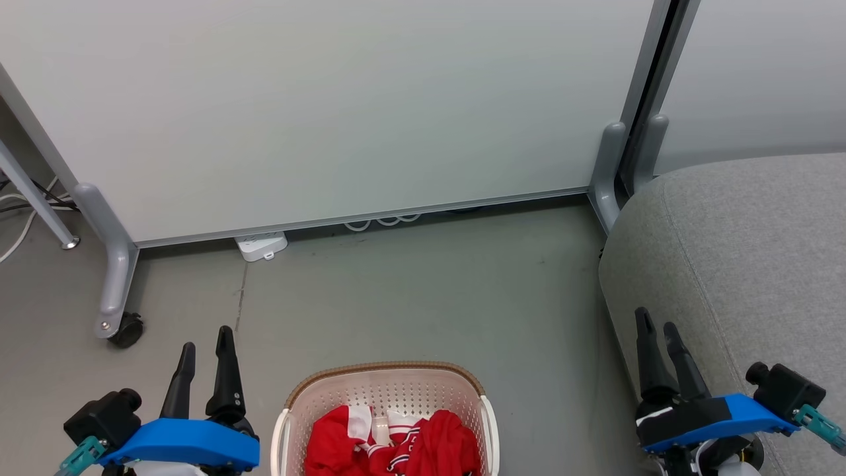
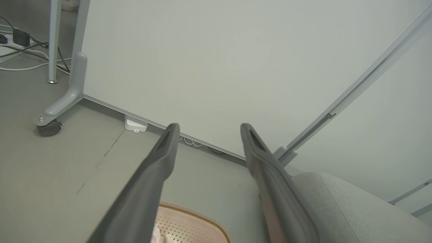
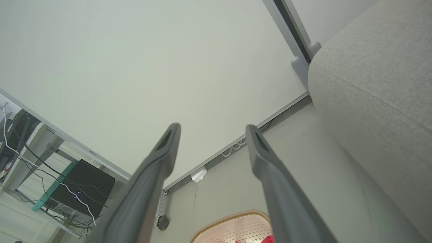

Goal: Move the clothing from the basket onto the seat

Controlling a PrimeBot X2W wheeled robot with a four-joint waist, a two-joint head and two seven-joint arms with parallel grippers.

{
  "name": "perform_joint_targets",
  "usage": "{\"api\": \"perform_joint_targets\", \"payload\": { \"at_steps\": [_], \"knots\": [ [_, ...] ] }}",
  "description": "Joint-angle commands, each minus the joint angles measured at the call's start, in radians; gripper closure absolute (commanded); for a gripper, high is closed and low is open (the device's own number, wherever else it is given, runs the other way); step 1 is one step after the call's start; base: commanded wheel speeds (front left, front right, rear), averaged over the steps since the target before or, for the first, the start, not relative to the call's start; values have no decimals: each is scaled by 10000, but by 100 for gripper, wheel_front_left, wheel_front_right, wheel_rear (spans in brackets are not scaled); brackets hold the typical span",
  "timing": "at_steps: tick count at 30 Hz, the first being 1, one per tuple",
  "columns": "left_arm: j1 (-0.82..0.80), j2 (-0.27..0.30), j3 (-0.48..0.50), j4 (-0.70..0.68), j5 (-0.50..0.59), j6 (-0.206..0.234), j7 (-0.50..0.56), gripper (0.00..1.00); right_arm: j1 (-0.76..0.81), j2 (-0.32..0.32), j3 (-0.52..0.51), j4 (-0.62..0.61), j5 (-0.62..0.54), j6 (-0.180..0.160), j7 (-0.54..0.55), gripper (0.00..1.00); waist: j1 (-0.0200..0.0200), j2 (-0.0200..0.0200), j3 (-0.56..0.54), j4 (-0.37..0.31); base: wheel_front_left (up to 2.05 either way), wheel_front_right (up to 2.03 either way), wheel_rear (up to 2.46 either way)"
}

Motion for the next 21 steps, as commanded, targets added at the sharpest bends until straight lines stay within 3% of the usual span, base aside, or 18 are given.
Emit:
{"api": "perform_joint_targets", "payload": {
  "at_steps": [1,21],
  "knots": [
    [-214,85,-11,-65,276,45,-96,0,-281,-31,49,-52,-278,0,-104,0,0,0,-2,2,0,0,0],
    [-331,98,-301,52,2382,258,-618,0,-386,-35,269,120,-2357,0,-630,0,0,0,-2,26,0,0,0]
  ]
}}
